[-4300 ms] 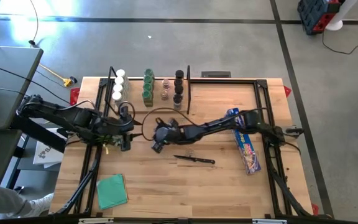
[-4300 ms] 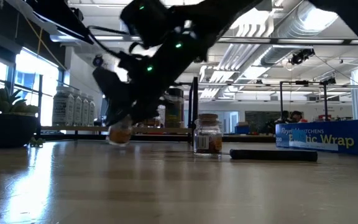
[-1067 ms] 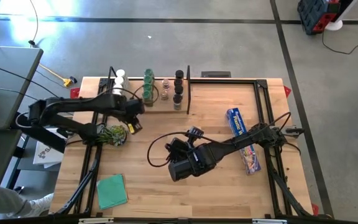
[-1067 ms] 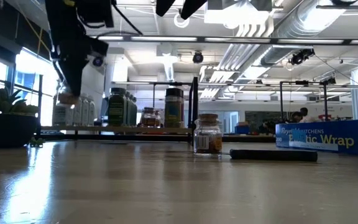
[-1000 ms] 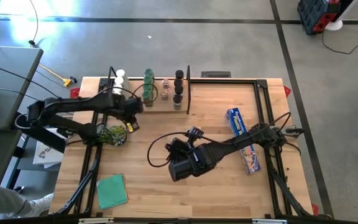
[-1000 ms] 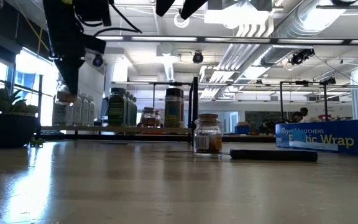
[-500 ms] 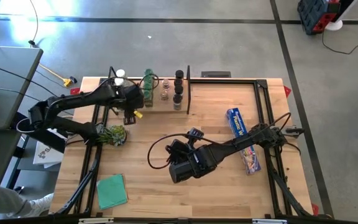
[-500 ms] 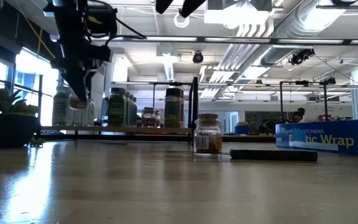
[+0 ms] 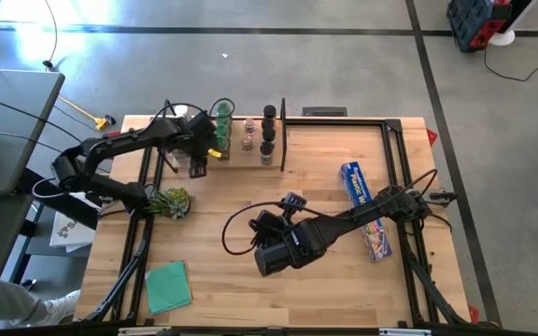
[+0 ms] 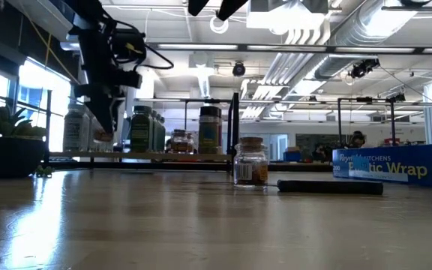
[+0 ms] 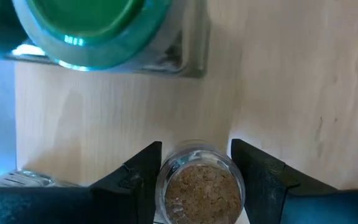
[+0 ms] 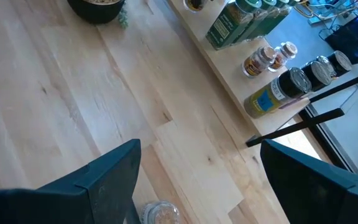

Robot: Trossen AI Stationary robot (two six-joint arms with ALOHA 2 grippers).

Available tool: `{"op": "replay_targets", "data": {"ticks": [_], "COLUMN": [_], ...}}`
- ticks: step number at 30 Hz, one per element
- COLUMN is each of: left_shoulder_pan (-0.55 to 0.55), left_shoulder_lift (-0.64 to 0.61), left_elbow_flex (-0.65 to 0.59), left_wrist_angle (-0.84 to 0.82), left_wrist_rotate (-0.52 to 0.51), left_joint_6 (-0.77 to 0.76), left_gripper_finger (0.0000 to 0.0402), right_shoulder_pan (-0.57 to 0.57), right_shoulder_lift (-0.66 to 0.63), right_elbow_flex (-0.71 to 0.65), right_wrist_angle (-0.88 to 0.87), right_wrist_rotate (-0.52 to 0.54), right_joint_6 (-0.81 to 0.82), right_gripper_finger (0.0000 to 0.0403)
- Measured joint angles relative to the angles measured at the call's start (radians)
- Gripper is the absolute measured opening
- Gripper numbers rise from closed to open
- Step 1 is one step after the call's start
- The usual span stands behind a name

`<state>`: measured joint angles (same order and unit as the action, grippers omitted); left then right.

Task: Shelf spices
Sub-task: Put the brown lid on the seasoning bottle

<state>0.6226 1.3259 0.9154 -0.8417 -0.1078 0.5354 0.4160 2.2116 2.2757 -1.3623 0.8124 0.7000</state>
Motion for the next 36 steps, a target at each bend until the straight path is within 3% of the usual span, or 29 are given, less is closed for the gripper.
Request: {"op": "replay_targets", "data": {"ticks": [15, 21, 29, 36], "left_shoulder_pan": [0.028, 0.025, 0.025, 0.025], "left_shoulder_lift": [0.068, 0.068, 0.068, 0.068], "left_elbow_flex": [0.0, 0.0, 0.0, 0.0], "left_wrist_angle": [0.033, 0.038, 0.039, 0.042], "left_wrist_rotate": [-0.012, -0.036, -0.035, -0.034], "left_joint_6": [-0.007, -0.01, -0.042, -0.044], "left_gripper_finger": [0.0166, 0.0201, 0.0184, 0.0198], "right_shoulder_pan": [0.003, 0.003, 0.003, 0.003], "right_shoulder_lift": [0.0, 0.0, 0.0, 0.0], "right_elbow_flex": [0.0, 0.0, 0.0, 0.0], "right_wrist_angle": [-0.001, -0.002, -0.002, -0.002], "right_wrist_rotate": [0.0, 0.0, 0.0, 0.0], "right_joint_6": [-0.001, -0.001, -0.001, -0.001], "right_gripper_finger": [0.0326, 0.0326, 0.0326, 0.0326]}}
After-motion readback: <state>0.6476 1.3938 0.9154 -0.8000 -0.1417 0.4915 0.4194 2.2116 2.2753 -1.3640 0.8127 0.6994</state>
